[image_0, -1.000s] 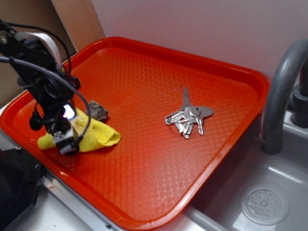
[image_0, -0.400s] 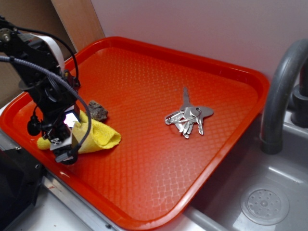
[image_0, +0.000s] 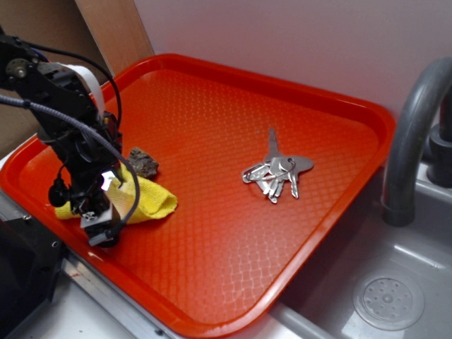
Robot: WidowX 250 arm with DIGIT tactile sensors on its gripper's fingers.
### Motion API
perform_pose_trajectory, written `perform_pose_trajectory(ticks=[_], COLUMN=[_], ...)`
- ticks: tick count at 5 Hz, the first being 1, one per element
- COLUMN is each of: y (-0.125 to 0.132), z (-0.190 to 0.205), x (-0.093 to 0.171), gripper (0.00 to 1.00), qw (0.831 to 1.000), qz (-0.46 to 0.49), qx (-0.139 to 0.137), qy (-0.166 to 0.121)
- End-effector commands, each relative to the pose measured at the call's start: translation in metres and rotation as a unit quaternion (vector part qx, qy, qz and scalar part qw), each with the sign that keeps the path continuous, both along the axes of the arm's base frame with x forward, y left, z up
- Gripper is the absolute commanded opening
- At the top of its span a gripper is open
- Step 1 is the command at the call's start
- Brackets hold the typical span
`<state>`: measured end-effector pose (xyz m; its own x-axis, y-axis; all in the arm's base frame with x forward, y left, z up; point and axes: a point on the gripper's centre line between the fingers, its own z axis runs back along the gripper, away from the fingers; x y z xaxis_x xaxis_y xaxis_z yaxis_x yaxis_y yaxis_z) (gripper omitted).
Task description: Grab the yellow cloth.
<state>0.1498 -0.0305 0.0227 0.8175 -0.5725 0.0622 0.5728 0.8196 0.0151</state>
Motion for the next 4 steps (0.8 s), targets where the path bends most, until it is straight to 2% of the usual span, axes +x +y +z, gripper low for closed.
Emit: perform_pose_trajectory(ticks=[1, 2, 4], y=[0.021, 0.026, 0.034], z=[0.000, 0.000, -0.005], x=[0.006, 0.007, 0.008], gripper=[0.00, 0.00, 0.00], qw=[0.998, 0.998, 0.997], qz=[0.051, 0.061, 0.079], qx=[0.020, 0.013, 0.016], qy=[-0.022, -0.017, -0.007])
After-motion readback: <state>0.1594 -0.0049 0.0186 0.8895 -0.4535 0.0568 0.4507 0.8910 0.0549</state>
